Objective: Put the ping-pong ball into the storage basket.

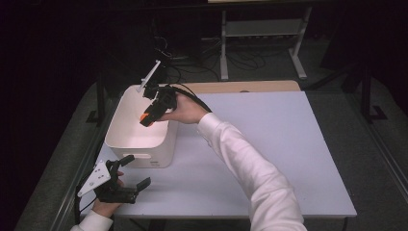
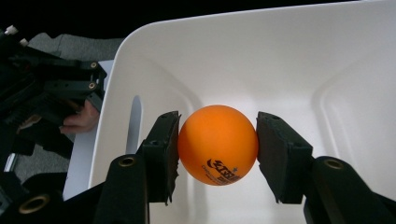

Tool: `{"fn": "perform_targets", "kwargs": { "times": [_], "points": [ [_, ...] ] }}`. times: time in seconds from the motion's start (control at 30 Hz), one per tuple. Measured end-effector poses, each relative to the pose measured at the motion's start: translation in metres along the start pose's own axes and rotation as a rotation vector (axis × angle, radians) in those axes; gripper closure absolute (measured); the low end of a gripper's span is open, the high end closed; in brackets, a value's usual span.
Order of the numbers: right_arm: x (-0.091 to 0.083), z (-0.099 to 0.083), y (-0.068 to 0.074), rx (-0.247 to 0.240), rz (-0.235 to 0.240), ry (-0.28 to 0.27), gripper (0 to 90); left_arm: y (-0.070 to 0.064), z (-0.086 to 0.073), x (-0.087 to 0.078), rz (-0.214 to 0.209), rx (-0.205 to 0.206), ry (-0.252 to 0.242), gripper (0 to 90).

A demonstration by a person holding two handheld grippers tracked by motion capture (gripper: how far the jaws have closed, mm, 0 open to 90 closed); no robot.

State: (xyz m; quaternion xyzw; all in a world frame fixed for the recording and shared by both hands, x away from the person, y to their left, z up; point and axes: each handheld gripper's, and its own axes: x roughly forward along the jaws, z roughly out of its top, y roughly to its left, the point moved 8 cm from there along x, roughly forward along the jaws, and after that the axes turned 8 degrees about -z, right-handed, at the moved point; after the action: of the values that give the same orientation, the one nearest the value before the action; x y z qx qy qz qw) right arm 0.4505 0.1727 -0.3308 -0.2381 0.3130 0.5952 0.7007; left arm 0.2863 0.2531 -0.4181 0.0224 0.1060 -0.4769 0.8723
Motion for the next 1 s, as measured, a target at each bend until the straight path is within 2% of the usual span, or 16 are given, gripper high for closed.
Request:
{"fn": "perform_targets", "kwargs": {
  "times": [0.07, 0.17, 0.2, 0.27, 0.33, 0.5, 0.53, 0.77, 0.83, 0.9, 0.93, 1.0],
  "points": [
    [-0.001, 0.002, -0.004, 0.026, -0.01, -0.031, 36.7, 0.0, 0.0, 0.0, 0.0, 0.001, 0.001, 0.9],
    [-0.004, 0.002, -0.006, 0.049, -0.017, -0.037, 33.0, 0.0, 0.0, 0.0, 0.001, 0.0, 0.003, 0.9],
    [-0.007, 0.0, -0.009, 0.042, -0.051, -0.043, 28.4, 0.0, 0.0, 0.0, 0.001, -0.001, 0.003, 0.9],
    [-0.01, -0.001, -0.01, 0.048, -0.056, -0.044, 25.7, 0.001, 0.0, 0.0, 0.002, 0.0, 0.003, 0.9],
    [-0.017, -0.004, -0.012, 0.065, -0.069, -0.049, 15.2, 0.0, 0.0, 0.0, 0.003, -0.008, -0.003, 0.9],
    [-0.027, -0.005, -0.015, 0.062, -0.095, -0.08, 9.0, 0.0, 0.0, 0.0, 0.004, -0.008, -0.004, 0.9],
    [-0.032, -0.006, -0.015, 0.076, -0.114, -0.09, 1.7, 0.0, 0.0, 0.0, 0.004, -0.009, -0.002, 0.9],
    [-0.044, -0.01, -0.018, 0.075, -0.141, -0.124, 0.0, 0.0, 0.0, 0.001, 0.003, -0.011, -0.002, 0.9],
    [-0.048, -0.011, -0.017, 0.093, -0.14, -0.135, 0.0, 0.0, 0.001, 0.002, 0.002, -0.015, -0.009, 0.9],
    [-0.051, -0.012, -0.019, 0.08, -0.149, -0.148, 0.0, 0.0, 0.0, 0.002, 0.001, -0.014, -0.007, 0.9],
    [-0.053, -0.013, -0.017, 0.096, -0.144, -0.152, 0.0, 0.0, 0.0, 0.003, -0.001, -0.011, -0.008, 0.9],
    [-0.056, -0.017, -0.018, 0.095, -0.158, -0.16, 0.0, 0.001, 0.0, 0.003, 0.001, -0.015, -0.006, 0.9]
  ]
}}
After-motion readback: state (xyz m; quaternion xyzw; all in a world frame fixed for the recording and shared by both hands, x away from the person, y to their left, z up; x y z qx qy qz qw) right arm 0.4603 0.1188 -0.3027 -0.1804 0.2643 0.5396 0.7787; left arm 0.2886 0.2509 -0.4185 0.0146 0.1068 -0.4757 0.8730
